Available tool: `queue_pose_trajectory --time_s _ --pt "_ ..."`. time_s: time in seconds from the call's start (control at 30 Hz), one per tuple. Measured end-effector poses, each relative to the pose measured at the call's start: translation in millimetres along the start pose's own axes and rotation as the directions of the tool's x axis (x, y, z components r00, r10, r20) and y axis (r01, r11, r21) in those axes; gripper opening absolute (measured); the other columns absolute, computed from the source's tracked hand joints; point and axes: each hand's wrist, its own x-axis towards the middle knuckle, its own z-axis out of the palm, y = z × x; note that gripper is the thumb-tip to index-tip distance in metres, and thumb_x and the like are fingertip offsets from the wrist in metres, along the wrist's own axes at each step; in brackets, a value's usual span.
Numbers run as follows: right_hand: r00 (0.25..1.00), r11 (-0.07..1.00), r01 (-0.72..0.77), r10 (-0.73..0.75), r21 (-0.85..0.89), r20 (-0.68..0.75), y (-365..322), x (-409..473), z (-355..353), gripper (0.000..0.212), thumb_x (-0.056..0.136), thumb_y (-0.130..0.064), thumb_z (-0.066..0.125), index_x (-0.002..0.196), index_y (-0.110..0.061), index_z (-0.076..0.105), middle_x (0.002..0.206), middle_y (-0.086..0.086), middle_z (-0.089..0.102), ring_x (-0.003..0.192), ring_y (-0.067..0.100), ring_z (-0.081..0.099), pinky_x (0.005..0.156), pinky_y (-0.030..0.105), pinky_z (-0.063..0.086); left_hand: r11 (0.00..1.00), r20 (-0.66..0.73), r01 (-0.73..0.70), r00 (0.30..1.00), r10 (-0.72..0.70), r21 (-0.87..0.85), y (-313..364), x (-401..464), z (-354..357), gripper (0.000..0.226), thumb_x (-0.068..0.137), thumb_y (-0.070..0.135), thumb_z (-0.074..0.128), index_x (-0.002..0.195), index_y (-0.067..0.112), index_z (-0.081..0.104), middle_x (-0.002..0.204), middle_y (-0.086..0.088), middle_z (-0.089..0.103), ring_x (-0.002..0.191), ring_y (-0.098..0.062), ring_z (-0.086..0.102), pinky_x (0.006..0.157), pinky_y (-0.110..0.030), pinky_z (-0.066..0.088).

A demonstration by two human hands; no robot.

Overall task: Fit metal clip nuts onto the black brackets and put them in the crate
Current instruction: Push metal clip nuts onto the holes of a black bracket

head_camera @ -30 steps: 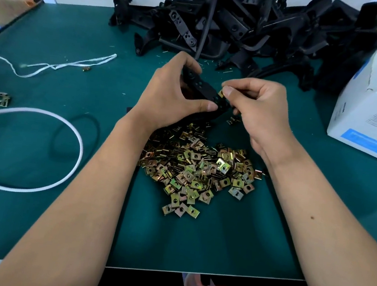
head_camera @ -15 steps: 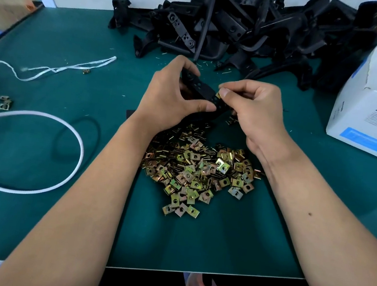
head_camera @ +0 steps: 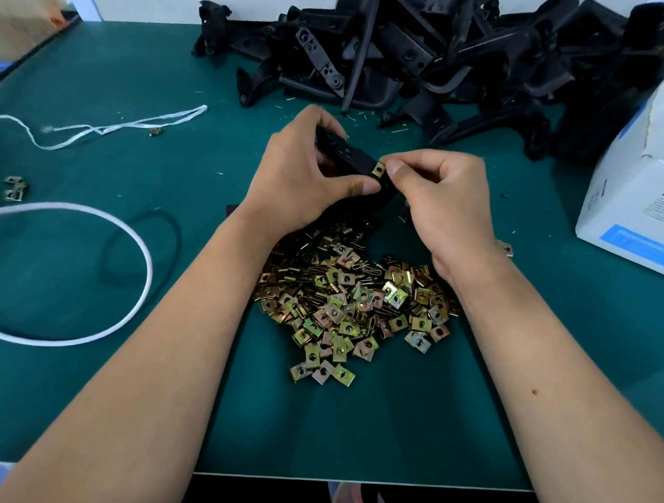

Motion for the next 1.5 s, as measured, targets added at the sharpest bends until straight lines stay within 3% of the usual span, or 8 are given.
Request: queue_pose_trajectory --time_s 0.47,0.73,0.9,1.03,1.13,1.2,1.33,1.5 --pt "0.991 0.988 0.127 -0.123 -0.091 0.048 -2.0 0.6 5.3 0.015 0.094 -0.017 0.067 0.079 -0.016 0.073 0.079 -0.009 0.066 0.077 0.001 0.058 0.072 0.013 0.043 1.000 -0.011 0.029 1.000 -0.029 -0.001 -0.2 -1.3 2.9 0.067 0.064 0.045 0.095 0.111 0.023 0.054 0.087 0.011 0.069 0.075 -0.001 0.066 0.064 -0.011 0.049" --pt "0.990 0.997 0.064 -0.060 -0.032 0.127 -3.4 -0.9 -7.7 0.020 0.101 -0.023 0.060 0.100 -0.028 0.079 0.092 -0.014 0.077 0.082 -0.008 0.065 0.076 0.013 0.049 0.998 -0.057 0.058 0.997 -0.058 0.003 -1.0 1.1 -0.9 0.069 0.063 0.050 0.094 0.116 0.025 0.058 0.095 0.015 0.066 0.080 0.001 0.063 0.065 -0.004 0.043" --pt "0.968 0.905 0.221 -0.159 -0.364 0.194 0.9 3.4 -9.9 0.014 0.098 -0.021 0.066 0.103 -0.024 0.078 0.100 -0.012 0.073 0.097 0.003 0.065 0.090 0.024 0.052 0.985 -0.305 0.125 0.939 -0.157 -0.119 -12.4 11.2 -22.8 0.082 0.076 0.039 0.090 0.141 0.015 0.048 0.103 0.021 0.061 0.082 0.016 0.062 0.076 -0.003 0.048" --pt "0.914 0.797 0.353 -0.182 -0.489 0.363 1.3 -0.5 -3.4 0.010 0.095 -0.031 0.071 0.103 -0.029 0.078 0.100 -0.009 0.069 0.108 0.019 0.052 0.089 0.033 0.041 0.979 -0.294 0.157 0.937 -0.188 -0.127 -19.2 12.4 -32.3 0.099 0.080 0.034 0.087 0.157 0.010 0.030 0.086 0.014 0.069 0.076 0.017 0.063 0.078 -0.003 0.046" --pt "0.876 0.750 0.424 -0.198 -0.508 0.439 -2.9 -3.5 2.8 0.012 0.095 -0.037 0.071 0.103 -0.033 0.078 0.101 -0.005 0.066 0.108 0.021 0.046 0.090 0.036 0.039 0.981 -0.301 0.153 0.936 -0.183 -0.120 -19.9 9.4 -32.2 0.099 0.075 0.032 0.091 0.154 0.011 0.033 0.068 0.018 0.067 0.073 0.016 0.063 0.076 -0.003 0.046" --pt "0.871 0.730 0.432 -0.187 -0.530 0.454 -4.7 -2.8 0.4 0.012 0.095 -0.038 0.070 0.103 -0.033 0.078 0.103 -0.003 0.066 0.110 0.023 0.046 0.093 0.038 0.040 0.977 -0.309 0.156 0.931 -0.196 -0.148 -21.0 8.2 -33.0 0.083 0.074 0.029 0.092 0.139 0.013 0.043 0.068 0.018 0.070 0.072 0.012 0.066 0.073 -0.009 0.051" --pt "0.868 0.734 0.406 -0.124 -0.545 0.481 -4.7 1.6 -15.5 0.010 0.090 -0.035 0.077 0.100 -0.035 0.076 0.106 -0.006 0.064 0.112 0.021 0.045 0.090 0.031 0.033 0.964 -0.268 0.192 0.934 -0.237 -0.183 -21.1 7.8 -33.9 0.060 0.076 0.032 0.091 0.117 0.016 0.049 0.086 0.008 0.078 0.083 -0.001 0.073 0.089 -0.038 0.058" --pt "0.857 0.763 0.390 -0.097 -0.515 0.506 -3.3 2.0 -18.6 0.015 0.084 -0.027 0.084 0.094 -0.033 0.075 0.101 -0.012 0.067 0.105 0.013 0.051 0.089 0.030 0.039 0.963 -0.196 0.231 0.947 -0.256 -0.138 -19.2 7.2 -31.2 0.070 0.082 0.042 0.085 0.139 0.020 0.050 0.101 0.002 0.075 0.095 -0.010 0.071 0.093 -0.037 0.057"
